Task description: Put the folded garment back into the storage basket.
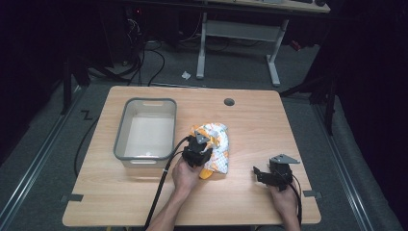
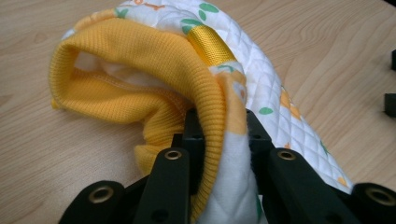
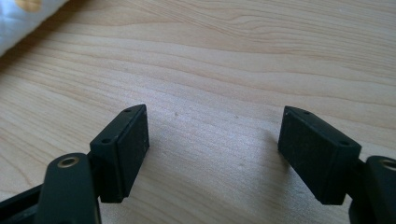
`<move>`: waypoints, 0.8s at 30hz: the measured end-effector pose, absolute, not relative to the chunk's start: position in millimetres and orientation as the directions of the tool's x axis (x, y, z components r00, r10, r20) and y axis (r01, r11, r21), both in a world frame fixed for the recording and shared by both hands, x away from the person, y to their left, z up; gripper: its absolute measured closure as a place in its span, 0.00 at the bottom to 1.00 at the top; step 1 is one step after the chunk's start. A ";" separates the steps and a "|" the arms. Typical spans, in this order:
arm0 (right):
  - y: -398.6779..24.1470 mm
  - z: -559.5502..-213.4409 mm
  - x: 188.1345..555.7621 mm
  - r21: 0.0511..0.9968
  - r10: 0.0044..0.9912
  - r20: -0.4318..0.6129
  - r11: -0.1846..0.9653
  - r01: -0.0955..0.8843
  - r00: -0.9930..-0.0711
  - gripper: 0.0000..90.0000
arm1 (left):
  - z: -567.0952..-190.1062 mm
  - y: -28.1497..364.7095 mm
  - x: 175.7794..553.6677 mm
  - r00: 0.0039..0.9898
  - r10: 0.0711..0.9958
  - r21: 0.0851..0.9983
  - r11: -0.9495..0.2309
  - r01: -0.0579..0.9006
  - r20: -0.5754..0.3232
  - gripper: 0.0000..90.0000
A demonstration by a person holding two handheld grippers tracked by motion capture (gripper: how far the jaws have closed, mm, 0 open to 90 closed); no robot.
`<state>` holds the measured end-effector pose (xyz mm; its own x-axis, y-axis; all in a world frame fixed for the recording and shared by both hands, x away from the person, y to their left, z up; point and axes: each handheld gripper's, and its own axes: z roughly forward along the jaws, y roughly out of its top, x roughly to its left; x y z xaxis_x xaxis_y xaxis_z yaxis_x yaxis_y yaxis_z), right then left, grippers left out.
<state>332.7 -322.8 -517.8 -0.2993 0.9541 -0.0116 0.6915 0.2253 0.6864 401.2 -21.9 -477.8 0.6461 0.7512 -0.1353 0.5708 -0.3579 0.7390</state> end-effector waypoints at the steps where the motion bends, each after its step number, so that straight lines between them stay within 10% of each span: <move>1: -322.8 -517.7 332.7 0.686 0.954 -0.012 0.225 0.691 -0.299 0.27 | -475.8 -20.1 399.5 0.648 0.748 0.744 -0.350 0.569 -0.143 0.85; 24: -322.8 -517.8 332.7 0.686 0.954 -0.012 0.226 0.691 -0.300 0.27 | -437.5 2.3 369.5 0.693 0.712 0.818 -0.330 0.471 -0.112 0.85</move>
<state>332.7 -322.8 -517.8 -0.3001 0.9538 -0.0118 0.6913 0.2260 0.6863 369.5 2.3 -437.5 0.6934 0.7118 -0.1122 0.4709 -0.3298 0.8182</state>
